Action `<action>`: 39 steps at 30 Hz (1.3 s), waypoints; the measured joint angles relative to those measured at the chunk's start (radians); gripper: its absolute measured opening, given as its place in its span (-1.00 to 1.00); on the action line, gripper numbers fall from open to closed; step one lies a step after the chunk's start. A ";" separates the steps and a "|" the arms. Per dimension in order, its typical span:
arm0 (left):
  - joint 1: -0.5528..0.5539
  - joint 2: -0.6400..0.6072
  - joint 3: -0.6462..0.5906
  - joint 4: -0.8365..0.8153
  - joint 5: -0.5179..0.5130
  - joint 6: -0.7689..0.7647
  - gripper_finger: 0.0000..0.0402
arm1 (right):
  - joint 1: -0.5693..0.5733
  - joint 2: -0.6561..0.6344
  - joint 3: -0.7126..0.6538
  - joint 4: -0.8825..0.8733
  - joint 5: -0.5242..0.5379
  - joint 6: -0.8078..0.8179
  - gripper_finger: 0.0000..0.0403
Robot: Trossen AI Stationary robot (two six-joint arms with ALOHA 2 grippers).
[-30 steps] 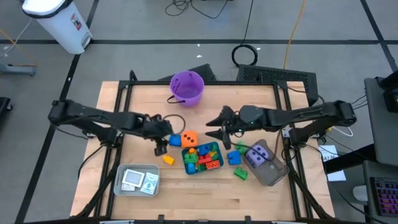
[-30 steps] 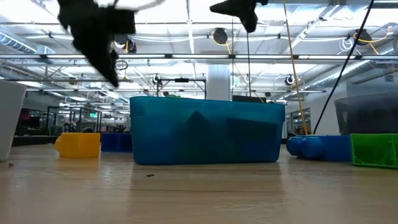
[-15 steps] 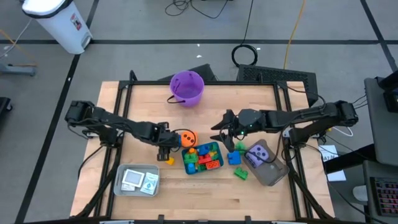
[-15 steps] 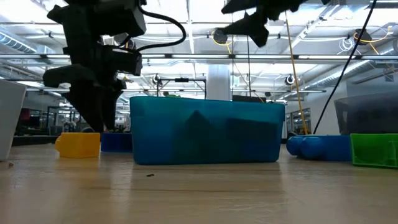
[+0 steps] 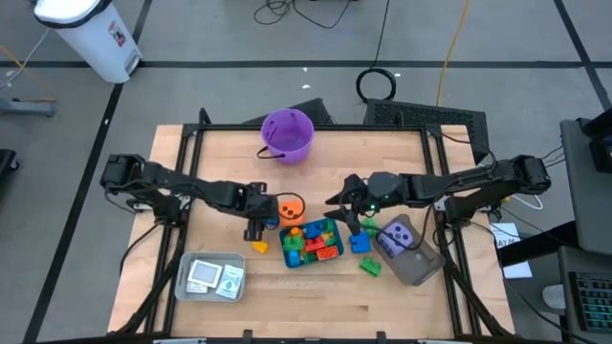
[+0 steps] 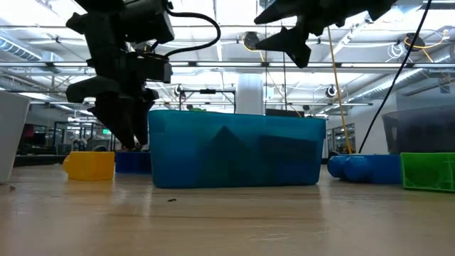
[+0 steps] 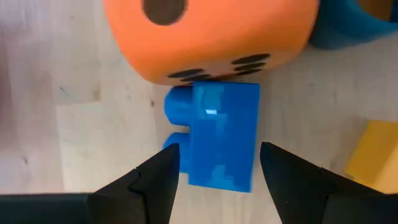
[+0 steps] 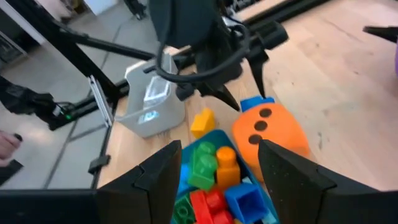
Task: Pick & Place Toys
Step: Put the left blue game piece into the blue bin
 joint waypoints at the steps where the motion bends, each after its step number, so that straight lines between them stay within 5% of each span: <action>1: 0.008 0.000 0.000 0.004 0.005 0.014 0.14 | 0.000 0.001 -0.004 0.018 0.000 0.004 0.02; 9: 0.067 -0.001 0.000 0.051 0.094 0.044 0.19 | 0.000 0.000 -0.013 0.047 0.000 0.018 0.02; 25: 0.122 0.012 0.001 0.069 0.167 0.072 0.85 | 0.000 0.000 -0.013 0.047 0.000 0.015 0.02; 39: 0.124 0.145 0.002 0.087 0.184 0.074 0.89 | 0.001 0.000 -0.013 0.039 -0.001 0.040 0.02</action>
